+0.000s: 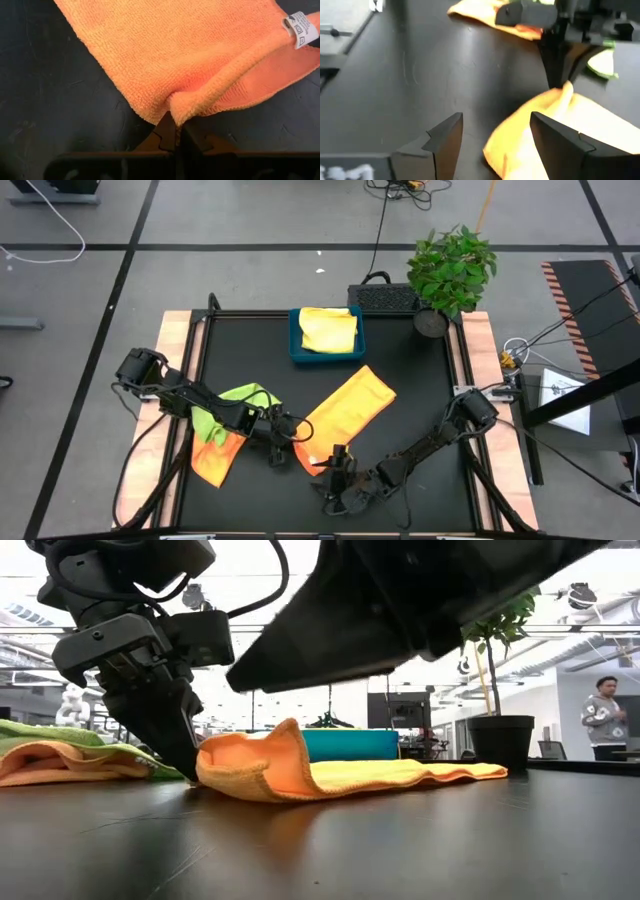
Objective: Fold microfiber towels
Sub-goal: Fold the right orange microfiber cloth
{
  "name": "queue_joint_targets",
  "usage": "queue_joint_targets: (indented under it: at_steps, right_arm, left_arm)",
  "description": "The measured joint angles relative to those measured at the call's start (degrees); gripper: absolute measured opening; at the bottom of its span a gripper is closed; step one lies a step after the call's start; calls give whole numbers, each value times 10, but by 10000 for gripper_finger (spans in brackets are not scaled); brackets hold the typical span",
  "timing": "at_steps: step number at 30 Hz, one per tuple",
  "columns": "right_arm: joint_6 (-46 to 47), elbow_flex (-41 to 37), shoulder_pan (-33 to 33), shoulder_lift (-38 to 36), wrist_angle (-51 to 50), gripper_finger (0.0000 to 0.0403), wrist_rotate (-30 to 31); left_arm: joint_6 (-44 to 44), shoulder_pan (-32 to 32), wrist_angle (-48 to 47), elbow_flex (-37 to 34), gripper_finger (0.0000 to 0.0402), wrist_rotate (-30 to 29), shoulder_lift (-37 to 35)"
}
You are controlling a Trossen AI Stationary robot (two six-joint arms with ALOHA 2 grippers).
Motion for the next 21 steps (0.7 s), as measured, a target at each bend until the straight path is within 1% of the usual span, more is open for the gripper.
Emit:
queue_joint_targets:
  at_steps: [5, 10, 15, 21]
  right_arm:
    - [50, 0, 0, 6, -16, 224, -14]
    - [79, -1, 0, 17, -35, 224, -15]
    - [82, 0, -1, 17, -43, 224, -15]
    - [87, 0, -8, 17, -39, 224, -25]
  left_arm:
    - [0, 0, 0, 0, 11, -5, 0]
    - [-2, 0, 0, 0, 5, -6, 0]
    - [-3, 0, 0, 0, 13, -6, 0]
    - [-5, 0, 0, 0, 7, -6, 0]
